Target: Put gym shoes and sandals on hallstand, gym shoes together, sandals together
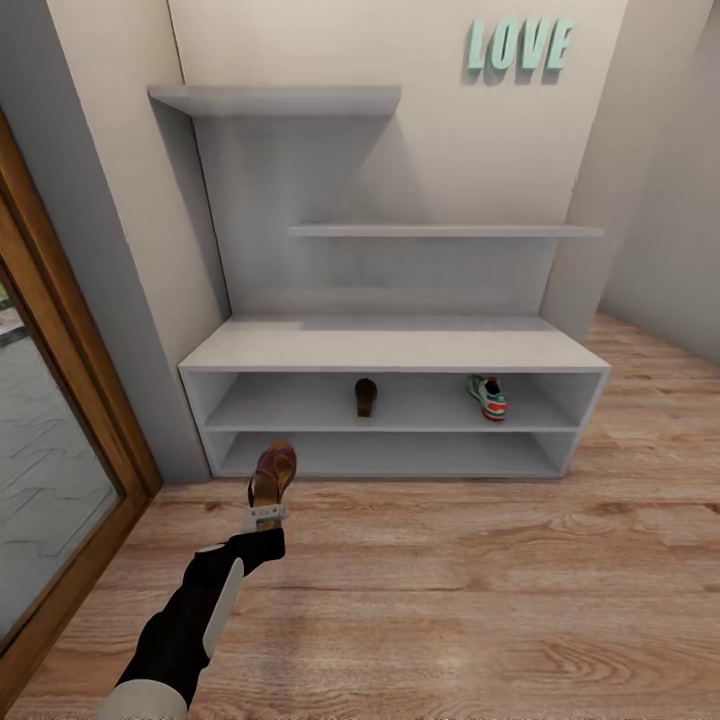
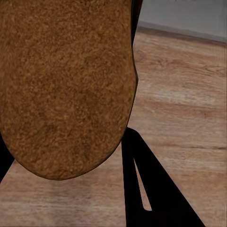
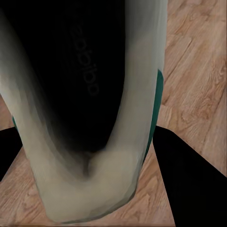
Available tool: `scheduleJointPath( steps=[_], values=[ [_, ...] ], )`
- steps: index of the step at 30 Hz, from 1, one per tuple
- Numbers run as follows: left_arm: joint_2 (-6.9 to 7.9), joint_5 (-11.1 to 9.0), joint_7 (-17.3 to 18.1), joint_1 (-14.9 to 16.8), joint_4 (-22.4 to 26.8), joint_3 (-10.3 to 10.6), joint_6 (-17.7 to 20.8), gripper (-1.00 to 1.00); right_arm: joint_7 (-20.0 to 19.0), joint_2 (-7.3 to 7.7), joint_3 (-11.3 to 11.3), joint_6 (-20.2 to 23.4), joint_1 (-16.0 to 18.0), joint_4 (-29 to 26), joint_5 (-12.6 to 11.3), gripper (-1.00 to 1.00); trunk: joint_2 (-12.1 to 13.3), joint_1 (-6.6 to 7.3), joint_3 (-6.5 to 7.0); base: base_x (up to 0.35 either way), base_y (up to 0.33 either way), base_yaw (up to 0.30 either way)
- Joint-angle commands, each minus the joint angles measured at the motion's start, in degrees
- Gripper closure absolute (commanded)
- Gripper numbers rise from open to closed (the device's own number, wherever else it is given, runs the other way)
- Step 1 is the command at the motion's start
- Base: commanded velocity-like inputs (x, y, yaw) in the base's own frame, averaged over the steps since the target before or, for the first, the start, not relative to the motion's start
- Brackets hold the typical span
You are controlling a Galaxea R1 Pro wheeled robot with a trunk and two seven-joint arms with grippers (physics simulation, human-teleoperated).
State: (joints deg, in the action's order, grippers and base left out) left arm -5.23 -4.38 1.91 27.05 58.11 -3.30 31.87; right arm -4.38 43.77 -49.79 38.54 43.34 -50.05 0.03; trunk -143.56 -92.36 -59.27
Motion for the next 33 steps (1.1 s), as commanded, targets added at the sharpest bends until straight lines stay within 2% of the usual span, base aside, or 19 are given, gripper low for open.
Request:
scheduleJointPath(
  steps=[1, 4, 15, 22, 33],
  values=[
    [-0.05, -0.3, 0.2, 0.1, 0.1, -0.2, 0.4, 1.0, -0.2, 0.0, -0.1, 0.5, 0.1, 0.0, 0.0, 1.0, 0.0, 0.01, -0.15, 0.0, 0.0, 0.0],
    [-0.05, -0.3, 0.2, 0.2, 0.1, -0.2, 0.4, 1.0, -0.2, 0.0, -0.1, 0.8, 0.1, 0.0, 0.1, 1.0, 0.0, 0.01, -0.43, 0.0, 0.0, 0.0],
    [0.03, -0.2, 0.2, 0.3, 0.1, -0.2, 0.4, 1.0, -0.2, -0.02, -0.1, 0.8, 0.1, 0.0, 0.1, 1.0, -0.2, -0.27, -3.86, 0.0, 0.0, 0.0],
    [0.04, -0.1, 0.2, 0.3, 0.1, -0.2, 0.4, 1.0, -0.2, -0.05, 0.0, 0.9, 0.1, 0.0, 0.1, 1.0, -0.3, -0.45, -5.57, 0.0, 0.0, 0.0],
    [0.04, -0.1, 0.1, 0.3, -0.1, -0.2, 0.3, 1.0, -0.2, -0.04, 0.0, 0.8, 0.1, 0.0, 0.2, 1.0, -0.3, -0.45, -5.58, 0.064, -0.008, 0.0]
  ],
)
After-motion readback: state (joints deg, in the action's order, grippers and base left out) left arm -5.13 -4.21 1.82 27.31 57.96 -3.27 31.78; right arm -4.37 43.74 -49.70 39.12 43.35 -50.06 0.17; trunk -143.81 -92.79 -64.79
